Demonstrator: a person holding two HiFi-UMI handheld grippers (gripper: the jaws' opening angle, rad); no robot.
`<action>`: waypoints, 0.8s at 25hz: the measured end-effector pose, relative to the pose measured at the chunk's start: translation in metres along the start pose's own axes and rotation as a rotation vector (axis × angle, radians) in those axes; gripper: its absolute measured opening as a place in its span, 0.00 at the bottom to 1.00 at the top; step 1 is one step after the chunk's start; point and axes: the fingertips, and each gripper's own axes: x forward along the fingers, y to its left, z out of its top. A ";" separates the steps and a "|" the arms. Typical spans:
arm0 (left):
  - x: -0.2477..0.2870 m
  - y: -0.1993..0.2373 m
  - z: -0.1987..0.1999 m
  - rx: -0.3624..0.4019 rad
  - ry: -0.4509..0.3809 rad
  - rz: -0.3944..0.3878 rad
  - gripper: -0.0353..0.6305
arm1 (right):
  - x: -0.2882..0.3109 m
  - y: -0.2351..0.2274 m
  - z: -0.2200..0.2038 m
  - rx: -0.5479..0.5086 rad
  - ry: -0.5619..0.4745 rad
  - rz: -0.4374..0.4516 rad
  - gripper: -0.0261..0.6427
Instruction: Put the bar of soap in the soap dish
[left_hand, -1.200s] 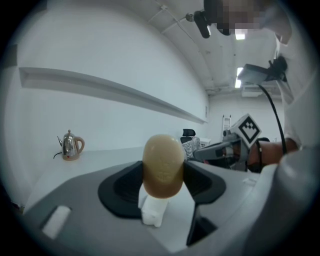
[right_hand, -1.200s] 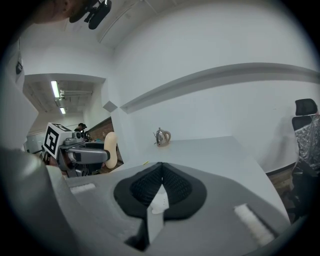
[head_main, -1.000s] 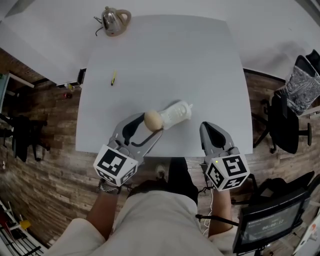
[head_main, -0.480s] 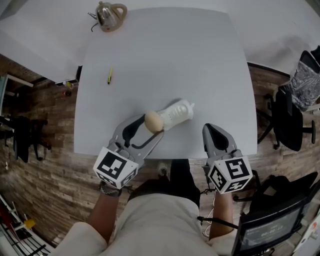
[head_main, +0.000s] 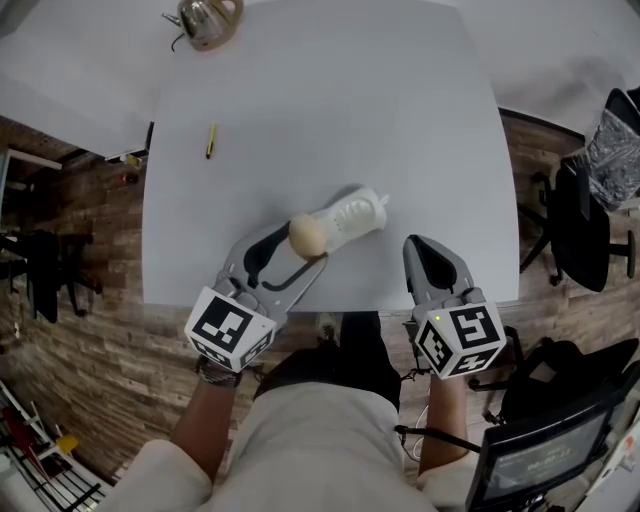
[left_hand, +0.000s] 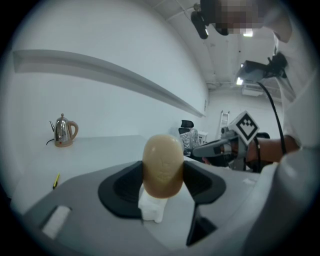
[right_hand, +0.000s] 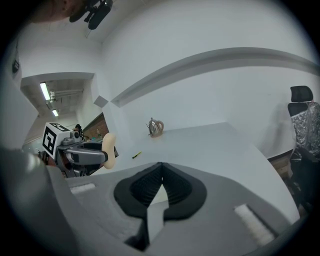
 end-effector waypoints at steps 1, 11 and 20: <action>0.001 0.001 -0.002 -0.002 0.004 -0.001 0.46 | 0.002 0.000 -0.001 0.002 0.004 0.001 0.04; 0.010 0.005 -0.017 -0.012 0.054 -0.018 0.46 | 0.011 0.001 -0.016 0.031 0.038 0.012 0.04; 0.016 0.005 -0.029 -0.029 0.088 -0.029 0.46 | 0.020 0.000 -0.028 0.055 0.059 0.019 0.04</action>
